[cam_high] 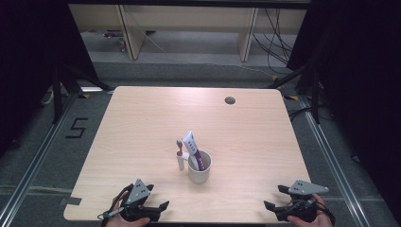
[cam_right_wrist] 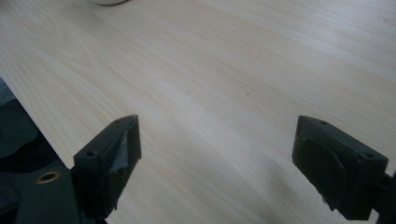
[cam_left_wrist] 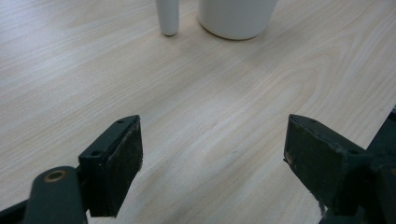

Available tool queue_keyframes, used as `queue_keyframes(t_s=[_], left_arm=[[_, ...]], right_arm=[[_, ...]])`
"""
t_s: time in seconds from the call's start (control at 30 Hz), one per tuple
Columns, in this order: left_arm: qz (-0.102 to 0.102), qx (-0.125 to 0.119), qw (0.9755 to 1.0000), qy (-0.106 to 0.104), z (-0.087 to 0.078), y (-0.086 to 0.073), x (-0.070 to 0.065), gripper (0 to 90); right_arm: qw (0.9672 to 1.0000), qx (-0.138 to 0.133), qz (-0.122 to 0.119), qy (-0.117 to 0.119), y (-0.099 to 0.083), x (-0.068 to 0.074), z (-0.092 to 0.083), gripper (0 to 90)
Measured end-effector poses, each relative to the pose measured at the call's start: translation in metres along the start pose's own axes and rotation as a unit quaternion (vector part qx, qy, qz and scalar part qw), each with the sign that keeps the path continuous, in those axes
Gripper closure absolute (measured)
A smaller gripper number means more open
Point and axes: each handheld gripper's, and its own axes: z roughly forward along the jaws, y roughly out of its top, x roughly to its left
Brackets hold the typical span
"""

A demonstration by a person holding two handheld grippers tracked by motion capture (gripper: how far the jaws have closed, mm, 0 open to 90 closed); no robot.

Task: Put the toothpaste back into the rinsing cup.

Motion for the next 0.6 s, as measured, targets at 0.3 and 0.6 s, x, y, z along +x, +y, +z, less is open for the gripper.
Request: queue_keyframes(t_s=[0.3, 0.6], left_arm=[[-0.001, -0.001, 1.0, 0.001, 0.0003, 0.0, -0.0002, 19.2], [0.0, -0.001, 1.0, 0.001, 0.0004, 0.0, -0.0003, 19.2]], right_arm=[[1.0, 0.004, -0.002, 0.002, -0.0001, -0.0005, 0.0003, 16.4], [1.0, 0.005, 0.005, 0.001, 0.0, 0.0, 0.0003, 16.4]])
